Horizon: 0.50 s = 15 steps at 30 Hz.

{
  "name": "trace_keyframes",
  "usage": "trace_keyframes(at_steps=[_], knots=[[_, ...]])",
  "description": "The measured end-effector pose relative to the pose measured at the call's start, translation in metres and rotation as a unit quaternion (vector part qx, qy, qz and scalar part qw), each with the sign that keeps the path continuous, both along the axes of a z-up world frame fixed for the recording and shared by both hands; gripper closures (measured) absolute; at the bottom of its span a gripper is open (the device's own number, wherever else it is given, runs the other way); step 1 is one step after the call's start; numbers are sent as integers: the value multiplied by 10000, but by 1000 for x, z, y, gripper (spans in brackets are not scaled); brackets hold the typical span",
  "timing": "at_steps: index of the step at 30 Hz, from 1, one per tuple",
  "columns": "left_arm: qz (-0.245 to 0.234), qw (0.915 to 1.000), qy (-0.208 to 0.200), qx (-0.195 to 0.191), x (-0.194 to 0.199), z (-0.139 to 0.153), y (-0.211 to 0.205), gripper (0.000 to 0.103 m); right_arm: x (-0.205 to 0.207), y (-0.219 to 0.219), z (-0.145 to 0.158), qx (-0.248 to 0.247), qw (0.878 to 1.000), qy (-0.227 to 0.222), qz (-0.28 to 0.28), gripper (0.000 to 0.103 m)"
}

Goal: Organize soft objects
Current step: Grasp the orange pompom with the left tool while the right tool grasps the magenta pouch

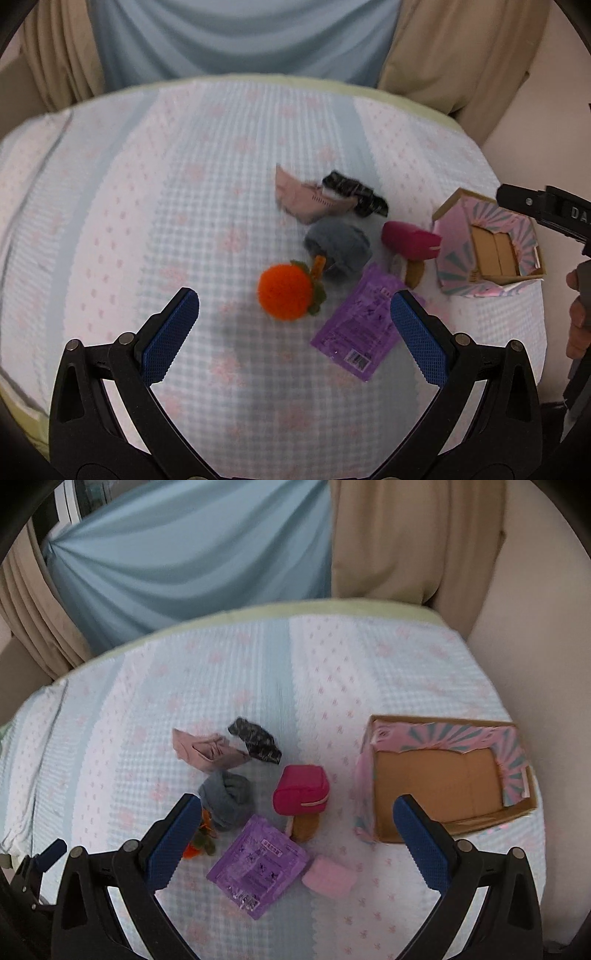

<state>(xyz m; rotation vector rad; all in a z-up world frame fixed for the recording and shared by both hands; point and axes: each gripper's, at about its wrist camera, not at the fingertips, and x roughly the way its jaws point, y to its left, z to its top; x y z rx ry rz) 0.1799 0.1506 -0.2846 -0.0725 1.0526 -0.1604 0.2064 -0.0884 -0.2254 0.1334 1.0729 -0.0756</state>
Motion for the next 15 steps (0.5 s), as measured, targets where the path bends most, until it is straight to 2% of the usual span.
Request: trace_keyframes(at_steps=[8,15], knots=[[190,9982,537,-171,43,-83,-4,1,60,7,-90,-116,9976,655,170,0],[351,9957,847,-136,66,-146,-8,2,91,3,-153,-96,9951,982,91,0]])
